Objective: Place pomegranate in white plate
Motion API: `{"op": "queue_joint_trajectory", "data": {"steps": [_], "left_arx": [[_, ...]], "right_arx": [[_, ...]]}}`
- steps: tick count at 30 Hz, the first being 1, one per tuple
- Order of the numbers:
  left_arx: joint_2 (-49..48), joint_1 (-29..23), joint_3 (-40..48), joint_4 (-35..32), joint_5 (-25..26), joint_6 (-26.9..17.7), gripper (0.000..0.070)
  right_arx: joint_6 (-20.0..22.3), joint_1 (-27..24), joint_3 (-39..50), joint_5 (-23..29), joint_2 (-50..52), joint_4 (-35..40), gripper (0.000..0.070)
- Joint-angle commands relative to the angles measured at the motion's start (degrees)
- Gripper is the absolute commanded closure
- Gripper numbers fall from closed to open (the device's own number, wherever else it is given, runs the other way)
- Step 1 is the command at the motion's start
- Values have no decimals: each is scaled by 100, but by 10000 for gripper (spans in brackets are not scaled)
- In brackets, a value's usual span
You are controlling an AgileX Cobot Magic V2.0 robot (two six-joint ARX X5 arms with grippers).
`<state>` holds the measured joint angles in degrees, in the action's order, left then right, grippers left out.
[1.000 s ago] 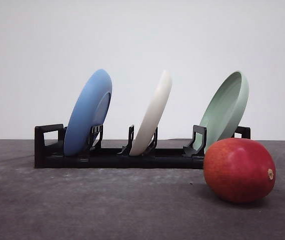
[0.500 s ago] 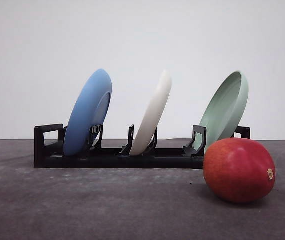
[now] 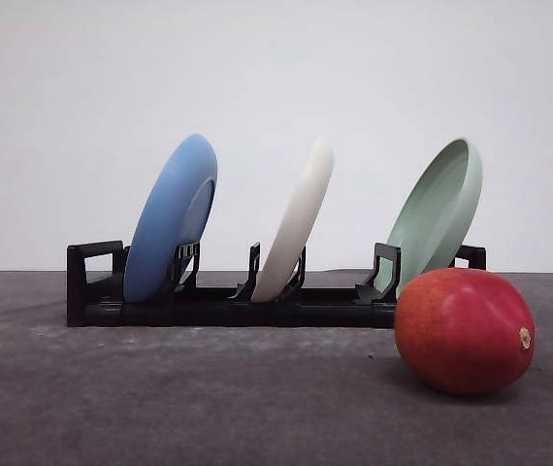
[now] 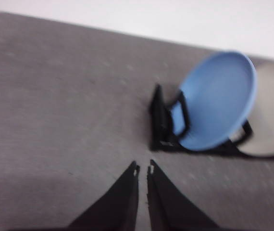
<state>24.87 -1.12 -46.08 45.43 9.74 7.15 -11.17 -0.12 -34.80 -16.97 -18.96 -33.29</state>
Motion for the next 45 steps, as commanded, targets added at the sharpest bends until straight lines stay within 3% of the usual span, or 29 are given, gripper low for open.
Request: {"op": "queue_joint_trajectory", "data": {"steps": [1,6,10,19,23,24,26,27,29,31,37,45], "left_arx": [[202,71,-144,19,160,-204,689],[780,503,-155,-142,361,-232,688],[1151,1105,-155,-546,356,-433,688],[1902,2166,-155,-1318,354,-1650,684],[2085,2361,-155,-1373,354,-1759,680],[2099,2384,-155,-1377,357,-1759,660],[2115,2431,-155,-1393,363,-1759,492],[2115,2454,-155,-1402,365,-1747,381],[2113,2502,-155,-1416,363,-1724,233],[2113,2558,-155,-1424,364,-1691,231],[2125,2813,-155,-1665,363,-1696,234],[2726,3422,-155,-3041,341,-1696,237]], "right_arx": [[194,9,-91,-182,-208,27,693],[501,324,-91,-199,-728,66,693],[798,796,-91,72,-949,157,693],[1175,1732,-91,111,-1052,428,692],[1212,1814,-91,111,-1052,454,692],[1212,1814,-91,111,-1052,454,690],[1229,1814,-91,111,-1052,454,641],[1240,1814,-91,111,-1052,454,577],[1273,1814,-91,111,-1052,454,441],[1273,1814,-91,109,-1052,456,394],[1271,1814,-91,99,-1049,456,391],[1266,1814,-91,46,-1049,456,391]]}}
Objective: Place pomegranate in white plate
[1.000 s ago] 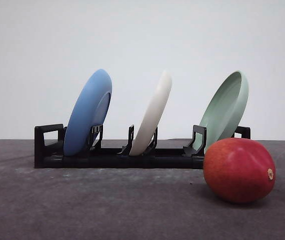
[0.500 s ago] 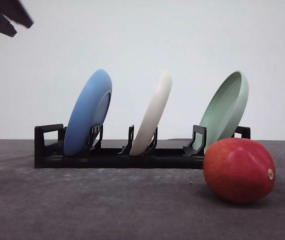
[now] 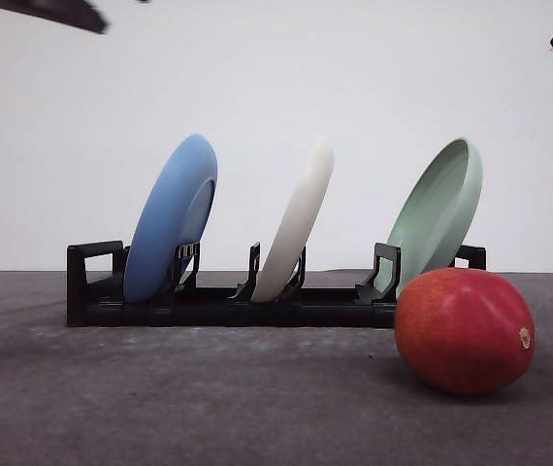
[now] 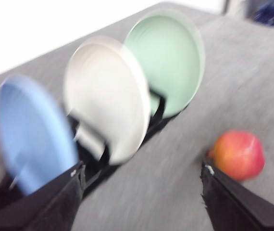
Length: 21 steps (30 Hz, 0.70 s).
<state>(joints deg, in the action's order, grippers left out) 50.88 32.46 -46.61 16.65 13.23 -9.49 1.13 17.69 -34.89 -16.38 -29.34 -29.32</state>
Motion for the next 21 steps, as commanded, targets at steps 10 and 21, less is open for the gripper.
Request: {"op": "queue_joint_trajectory", "data": {"steps": [10,21], "left_arx": [[1841,777,-149,-2168,-866,-2,250],[3855,1126,-1151,-2758,-1521,523,271]], "right_arx": [[37,33,-81,-13,-11,59,392],[39,33,-81,-11,-11,58,392]]}}
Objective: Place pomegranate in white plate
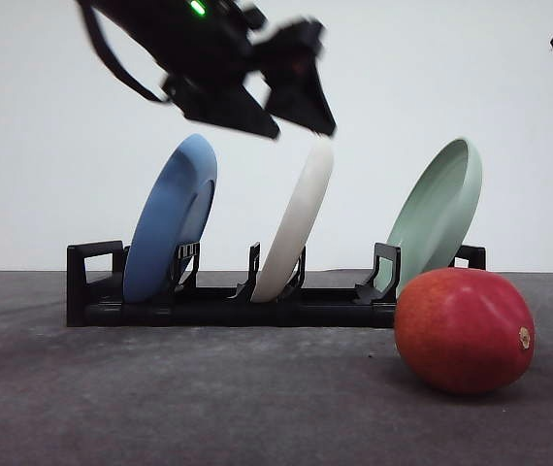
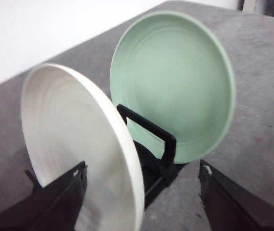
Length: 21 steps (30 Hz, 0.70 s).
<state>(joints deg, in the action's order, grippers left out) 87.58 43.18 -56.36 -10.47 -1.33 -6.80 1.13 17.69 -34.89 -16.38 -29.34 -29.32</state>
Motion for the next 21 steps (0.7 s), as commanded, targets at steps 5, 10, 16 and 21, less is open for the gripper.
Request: {"op": "queue_joint_trajectory", "data": {"steps": [5,10,16,21], "left_arx": [[927,57,-819,240,-575,561,271],[1419,55,-1308,492,-683,579,271],[1533,63,-1409,570,-681,592,293],[1531,77,-1409,728,-681,645,493]], "right_arx": [[39,33,-81,-11,-11,57,392],[39,33,-81,-11,-11,59,392],[39,33,-81,-9,-11,59,392],[42,33,-81,-9,-11,59,392]]}}
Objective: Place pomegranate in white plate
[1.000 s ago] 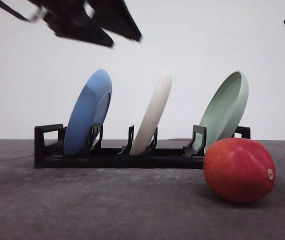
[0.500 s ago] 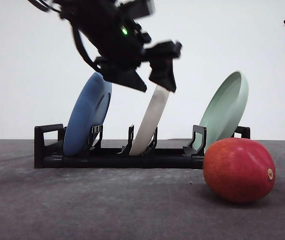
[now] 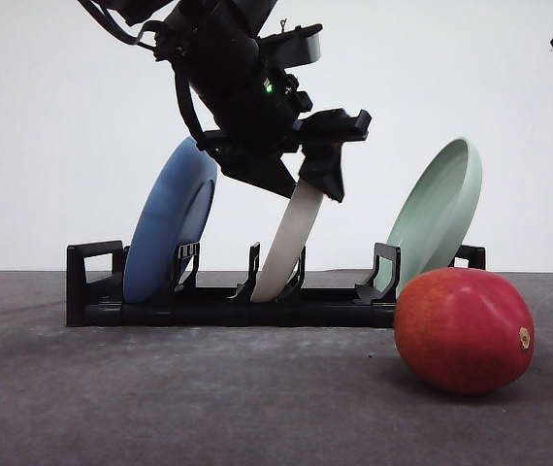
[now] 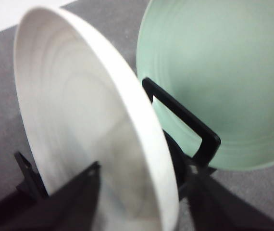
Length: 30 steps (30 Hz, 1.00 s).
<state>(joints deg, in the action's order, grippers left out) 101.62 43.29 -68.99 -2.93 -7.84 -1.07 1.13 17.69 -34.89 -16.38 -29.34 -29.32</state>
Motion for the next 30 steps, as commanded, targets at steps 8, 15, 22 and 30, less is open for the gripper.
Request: {"op": "queue_joint_trajectory", "data": {"steps": [8,15,22,30], "left_arx": [[125,71,-149,299,-29,574,688],[13,71,-165,527,-26,1121,688],[-391,71,-168,553,-26,1256,688],[-1020,100,-168,760,-26,1275,688]], "right_arx": [[42,33,-81,-7,-11,59,392],[42,33,-81,-7,-11,59,392],[39,33,-81,-9,-11,59,392],[38,33,-81,-11,-11,59,392]]}}
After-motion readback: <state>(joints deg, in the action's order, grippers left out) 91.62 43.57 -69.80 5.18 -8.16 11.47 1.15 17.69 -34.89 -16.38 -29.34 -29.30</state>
